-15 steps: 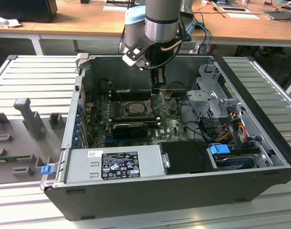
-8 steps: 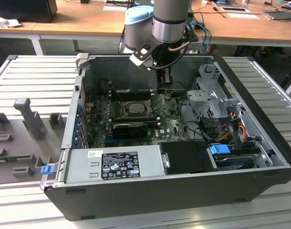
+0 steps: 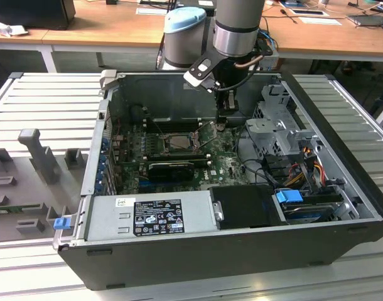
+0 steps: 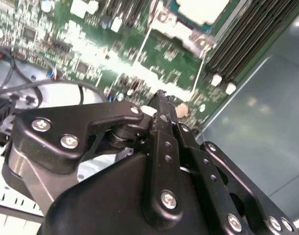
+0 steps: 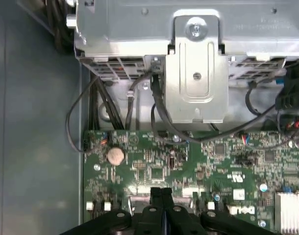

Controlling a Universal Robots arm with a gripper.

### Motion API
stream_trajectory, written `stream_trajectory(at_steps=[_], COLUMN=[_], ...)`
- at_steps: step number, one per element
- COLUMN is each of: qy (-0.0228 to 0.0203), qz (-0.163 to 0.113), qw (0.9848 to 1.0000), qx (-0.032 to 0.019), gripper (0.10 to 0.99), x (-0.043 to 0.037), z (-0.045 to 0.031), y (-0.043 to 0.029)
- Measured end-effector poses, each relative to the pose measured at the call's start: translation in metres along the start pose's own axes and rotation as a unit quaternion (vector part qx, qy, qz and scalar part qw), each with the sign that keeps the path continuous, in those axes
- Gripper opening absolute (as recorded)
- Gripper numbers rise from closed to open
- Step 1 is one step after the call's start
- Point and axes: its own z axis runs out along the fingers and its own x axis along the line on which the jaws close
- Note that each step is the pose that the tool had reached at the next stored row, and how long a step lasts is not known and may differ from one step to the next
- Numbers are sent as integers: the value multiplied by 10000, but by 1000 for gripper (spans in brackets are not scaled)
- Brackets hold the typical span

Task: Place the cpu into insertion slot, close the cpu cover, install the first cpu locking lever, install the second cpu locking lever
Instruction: 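Close the cpu cover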

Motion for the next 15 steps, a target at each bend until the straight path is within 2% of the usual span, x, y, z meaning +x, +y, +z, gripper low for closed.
stream_trajectory(at_steps=[3, 10, 13, 14, 15], qy=[-4, -4, -6, -6, -6], qz=[1, 1, 1, 1, 3], qw=[10000, 10000, 10000, 10000, 10000], qx=[0, 0, 1, 13, 73], gripper=[106, 106, 106, 106, 106], x=[-2, -7, -8, -9, -9], z=[50, 194, 256, 266, 266], y=[18, 117, 128, 128, 127])
